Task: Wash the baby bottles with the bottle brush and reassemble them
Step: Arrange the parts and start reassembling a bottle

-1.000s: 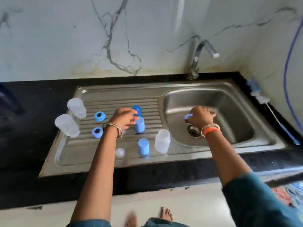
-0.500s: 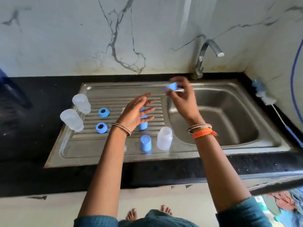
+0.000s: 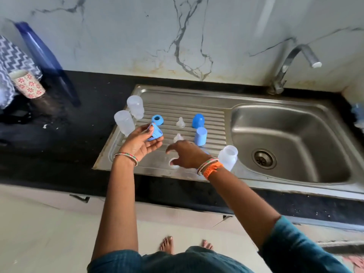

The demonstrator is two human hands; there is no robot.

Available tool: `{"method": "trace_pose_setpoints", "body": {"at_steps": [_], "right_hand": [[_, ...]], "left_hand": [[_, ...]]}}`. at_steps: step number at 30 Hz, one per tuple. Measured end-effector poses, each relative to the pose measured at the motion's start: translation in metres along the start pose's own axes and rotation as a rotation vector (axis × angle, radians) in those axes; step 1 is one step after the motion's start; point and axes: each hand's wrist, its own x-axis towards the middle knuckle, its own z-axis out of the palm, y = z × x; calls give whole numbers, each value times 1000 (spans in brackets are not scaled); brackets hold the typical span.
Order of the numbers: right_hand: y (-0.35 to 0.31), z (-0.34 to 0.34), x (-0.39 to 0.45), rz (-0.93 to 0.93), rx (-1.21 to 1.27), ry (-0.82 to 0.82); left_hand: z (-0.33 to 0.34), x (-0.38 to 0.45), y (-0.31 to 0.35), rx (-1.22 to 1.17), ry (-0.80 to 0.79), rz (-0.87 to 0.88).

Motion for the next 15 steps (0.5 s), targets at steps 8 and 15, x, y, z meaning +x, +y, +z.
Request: {"method": "trace_pose_setpoints", "body": {"at_steps": [8,15], "right_hand": [[6,-94,-6,-35,157,263],[119,-162,-98,359,930,410]], "left_hand": [[23,3,6,17,-56,-11],[100,23,5,-86,-278,-31]]}}
